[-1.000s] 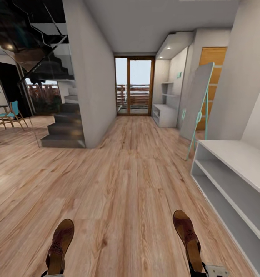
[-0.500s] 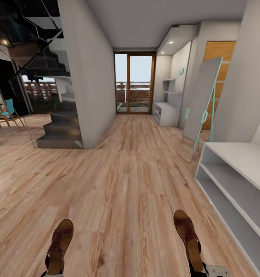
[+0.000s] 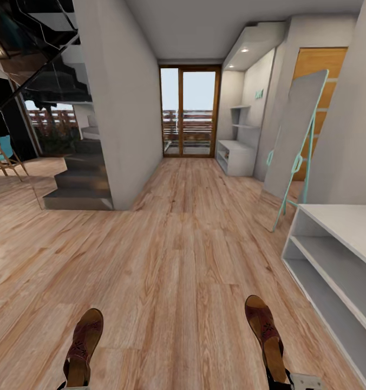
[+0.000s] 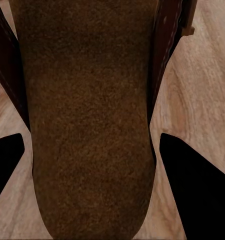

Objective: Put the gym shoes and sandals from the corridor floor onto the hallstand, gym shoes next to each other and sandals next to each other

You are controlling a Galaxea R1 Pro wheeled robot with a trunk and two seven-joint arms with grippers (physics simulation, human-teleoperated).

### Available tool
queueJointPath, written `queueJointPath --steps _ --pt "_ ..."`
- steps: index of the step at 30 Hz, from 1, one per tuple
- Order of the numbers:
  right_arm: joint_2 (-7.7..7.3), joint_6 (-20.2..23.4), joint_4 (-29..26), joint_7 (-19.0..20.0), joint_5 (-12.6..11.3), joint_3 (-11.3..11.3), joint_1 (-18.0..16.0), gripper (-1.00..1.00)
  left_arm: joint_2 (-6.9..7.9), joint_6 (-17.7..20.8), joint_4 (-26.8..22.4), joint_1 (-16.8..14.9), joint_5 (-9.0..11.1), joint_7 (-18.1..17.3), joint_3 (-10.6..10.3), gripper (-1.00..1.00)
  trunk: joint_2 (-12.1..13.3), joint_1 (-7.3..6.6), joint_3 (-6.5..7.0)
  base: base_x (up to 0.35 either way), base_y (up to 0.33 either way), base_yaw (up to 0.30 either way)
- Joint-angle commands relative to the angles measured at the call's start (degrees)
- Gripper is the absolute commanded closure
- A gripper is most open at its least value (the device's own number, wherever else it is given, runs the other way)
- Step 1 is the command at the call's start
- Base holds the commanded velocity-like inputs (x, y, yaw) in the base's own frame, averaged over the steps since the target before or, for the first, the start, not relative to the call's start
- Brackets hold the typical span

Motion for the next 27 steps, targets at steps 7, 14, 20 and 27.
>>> queueJointPath --steps 7,14,20,27 --pt "0.05 -0.16 -0.20 0.60 0.14 -0.48 -0.06 1.00 -0.04 -0.22 0.02 -0.06 -0.51 -0.31 0.51 1.00 -0.02 0.02 -0.68 0.340 0.000 0.000" --pt "0.05 -0.14 -0.30 0.60 0.12 -0.48 -0.06 1.00 -0.04 -0.16 0.02 -0.06 -0.56 -0.29 0.51 1.00 -0.02 0.02 -1.26 0.340 0.000 0.000" --pt "0.05 -0.10 -0.42 0.67 0.13 -0.46 -0.06 1.00 -0.04 -0.14 0.02 -0.06 -0.56 -0.29 0.55 1.00 -0.02 0.02 -1.32 0.340 0.000 0.000" --pt "0.05 -0.17 -0.36 0.68 0.14 -0.43 -0.06 1.00 -0.04 -0.14 0.02 -0.06 -0.56 -0.27 0.57 1.00 -0.02 0.02 -1.42 0.340 0.000 0.000"
